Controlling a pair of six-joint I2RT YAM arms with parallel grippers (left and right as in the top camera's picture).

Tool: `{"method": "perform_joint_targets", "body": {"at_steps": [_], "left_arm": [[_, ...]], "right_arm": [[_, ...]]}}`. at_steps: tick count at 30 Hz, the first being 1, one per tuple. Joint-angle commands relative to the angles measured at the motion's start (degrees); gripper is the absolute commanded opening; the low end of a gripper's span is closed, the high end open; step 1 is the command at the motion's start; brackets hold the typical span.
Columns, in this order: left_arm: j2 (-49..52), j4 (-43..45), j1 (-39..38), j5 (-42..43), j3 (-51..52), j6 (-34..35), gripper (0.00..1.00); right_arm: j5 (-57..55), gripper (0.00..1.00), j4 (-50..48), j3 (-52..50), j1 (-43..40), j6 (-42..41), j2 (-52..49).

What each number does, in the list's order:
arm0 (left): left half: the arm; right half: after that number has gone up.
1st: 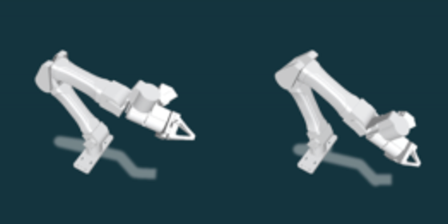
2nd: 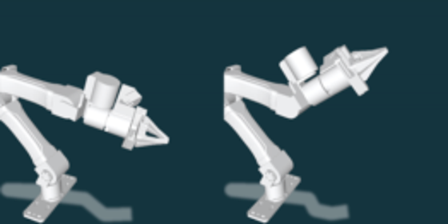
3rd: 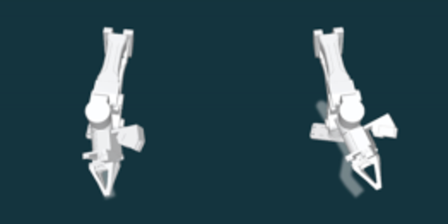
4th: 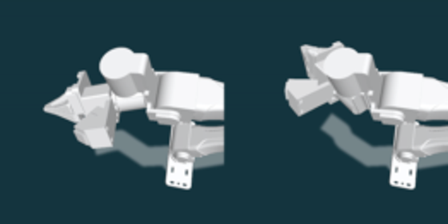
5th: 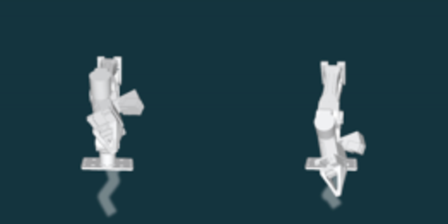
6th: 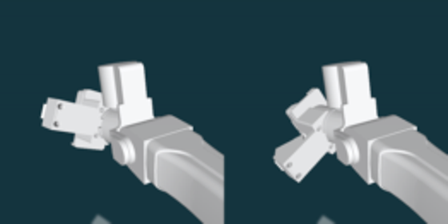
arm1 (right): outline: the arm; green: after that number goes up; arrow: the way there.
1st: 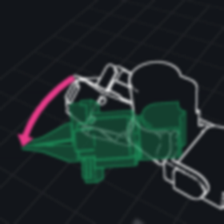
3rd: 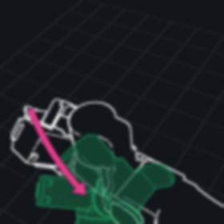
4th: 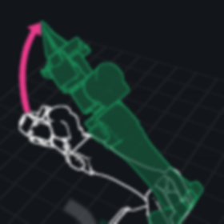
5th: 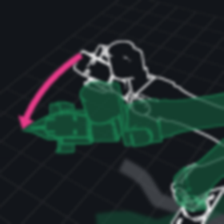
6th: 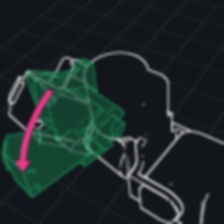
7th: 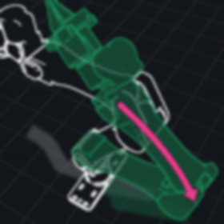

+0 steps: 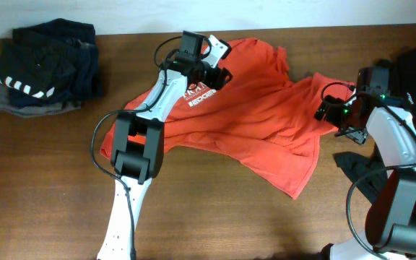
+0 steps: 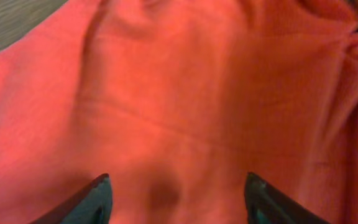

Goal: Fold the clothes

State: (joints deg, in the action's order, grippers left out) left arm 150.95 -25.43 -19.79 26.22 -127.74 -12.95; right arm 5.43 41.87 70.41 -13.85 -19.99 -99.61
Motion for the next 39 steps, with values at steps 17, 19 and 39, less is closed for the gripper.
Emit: {"method": "perform_joint_targets", "body": {"at_steps": [17, 19, 39], "left_arm": [[4.96, 4.79, 6.49, -5.07, -0.79, 0.87, 0.30], [4.96, 4.85, 7.19, -5.07, -0.79, 0.87, 0.30], [4.96, 1.66, 14.67, -13.07, -0.79, 1.36, 0.30]], "right_arm": [[14.08, 0.36, 19.30, -2.62, 5.14, 6.23, 0.07], [14.08, 0.23, 15.72, -7.17, 7.85, 4.72, 0.07], [10.54, 0.13, 2.64, -22.43, 9.27, -5.95, -0.02]]}}
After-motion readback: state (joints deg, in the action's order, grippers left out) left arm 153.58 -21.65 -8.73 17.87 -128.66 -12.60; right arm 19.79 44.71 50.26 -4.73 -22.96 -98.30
